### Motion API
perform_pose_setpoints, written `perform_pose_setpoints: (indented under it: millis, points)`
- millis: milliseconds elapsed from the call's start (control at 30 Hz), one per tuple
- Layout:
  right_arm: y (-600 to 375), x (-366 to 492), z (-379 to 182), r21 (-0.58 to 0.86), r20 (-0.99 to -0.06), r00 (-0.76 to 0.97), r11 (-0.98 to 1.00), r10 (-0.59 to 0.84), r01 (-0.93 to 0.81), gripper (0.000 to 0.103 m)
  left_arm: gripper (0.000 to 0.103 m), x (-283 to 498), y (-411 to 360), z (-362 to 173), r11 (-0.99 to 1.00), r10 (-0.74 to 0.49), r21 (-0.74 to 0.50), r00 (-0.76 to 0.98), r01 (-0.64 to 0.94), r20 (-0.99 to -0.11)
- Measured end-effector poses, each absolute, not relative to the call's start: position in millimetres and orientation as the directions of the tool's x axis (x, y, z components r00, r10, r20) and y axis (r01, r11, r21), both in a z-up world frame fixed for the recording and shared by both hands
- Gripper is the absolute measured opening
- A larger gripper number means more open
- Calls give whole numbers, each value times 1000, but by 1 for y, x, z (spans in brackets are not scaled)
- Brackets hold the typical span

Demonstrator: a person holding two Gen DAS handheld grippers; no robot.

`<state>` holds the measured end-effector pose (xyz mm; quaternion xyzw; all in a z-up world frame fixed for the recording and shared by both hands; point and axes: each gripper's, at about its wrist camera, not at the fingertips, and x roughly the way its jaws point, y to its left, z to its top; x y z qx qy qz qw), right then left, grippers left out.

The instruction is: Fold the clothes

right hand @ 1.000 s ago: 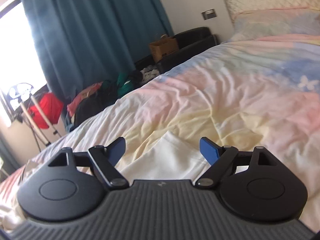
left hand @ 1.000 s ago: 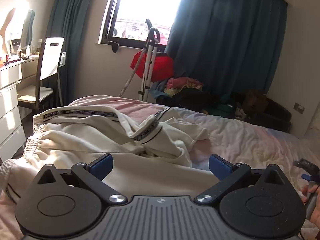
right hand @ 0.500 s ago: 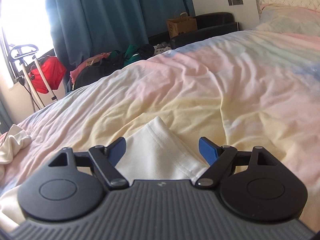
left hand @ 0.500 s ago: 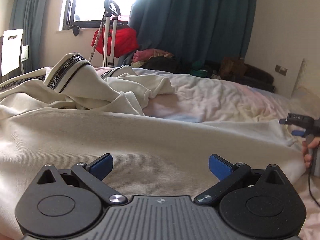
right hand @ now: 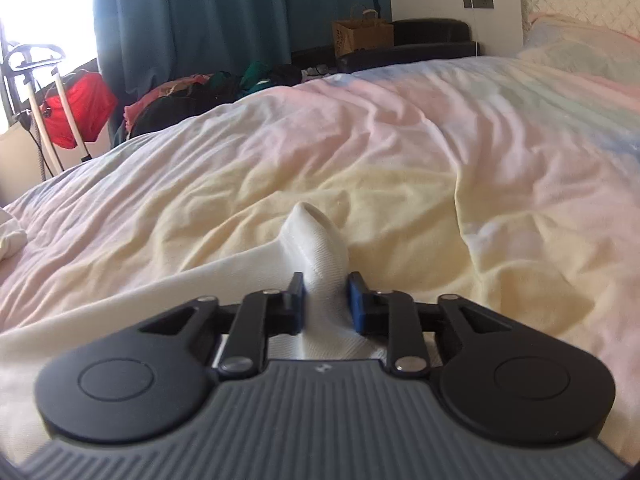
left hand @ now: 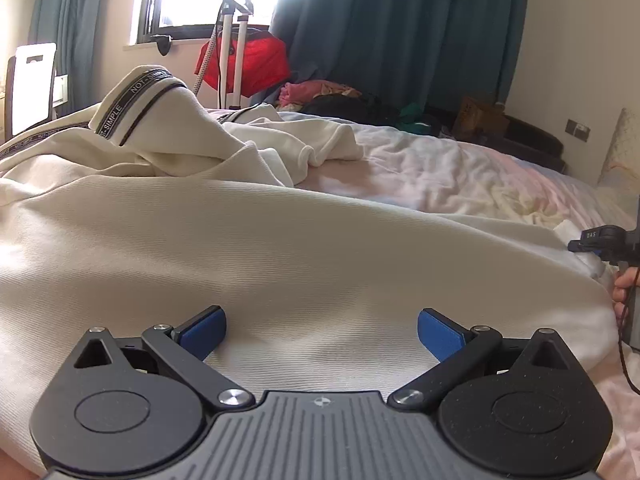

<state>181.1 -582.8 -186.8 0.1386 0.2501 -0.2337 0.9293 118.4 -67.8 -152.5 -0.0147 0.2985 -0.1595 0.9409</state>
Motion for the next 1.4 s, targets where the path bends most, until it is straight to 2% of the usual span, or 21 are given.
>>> perform_pose_setpoints:
  millis: [133, 333, 433, 500, 567, 600, 733, 833, 1000, 1133, 1300, 1400]
  points:
    - [-583, 172, -169, 176, -463, 769, 805, -440, 566, 15, 103, 116, -55, -142, 960, -279, -148, 805, 237, -524]
    - [-595, 171, -183, 197, -518, 743, 786, -424, 586, 17, 103, 121, -49, -133, 978, -208, -92, 839, 188, -503]
    - [-592, 168, -184, 219, -500, 769, 802, -398, 556, 21, 103, 122, -47, -131, 980, -199, -96, 837, 174, -510]
    - [-589, 164, -179, 248, -495, 778, 795, -388, 554, 39, 103, 122, -45, -129, 980, -201, -111, 836, 168, -510]
    - [-582, 159, -172, 275, -480, 788, 787, -384, 552, 84, 103, 122, -44, -123, 976, -216, -130, 843, 173, -493]
    - [-577, 156, -168, 285, -468, 796, 787, -385, 548, 90, 103, 121, -44, -120, 974, -222, -140, 846, 176, -484]
    - [-541, 151, -146, 291, -414, 824, 802, -386, 522, 88, 103, 120, -39, -108, 969, -233, -178, 860, 169, -454]
    - [-501, 149, -133, 360, -378, 872, 818, -312, 449, 89, 103, 120, -33, -102, 964, -233, -218, 870, 150, -434]
    - [-414, 193, -133, 452, -387, 922, 877, 29, 162, 88, 103, 120, -10, -92, 954, -212, -283, 885, 96, -414]
    - [-366, 243, -139, 632, -338, 914, 774, 224, 44, 88, 103, 123, 12, -94, 926, -227, -374, 874, 56, -430]
    - [-332, 318, -148, 737, -346, 891, 673, 294, 64, 88, 103, 138, 31, -106, 893, -233, -450, 861, 5, -452]
    - [-318, 357, -155, 752, -362, 894, 650, 265, 112, 89, 103, 146, 38, -114, 879, -235, -477, 861, -10, -451]
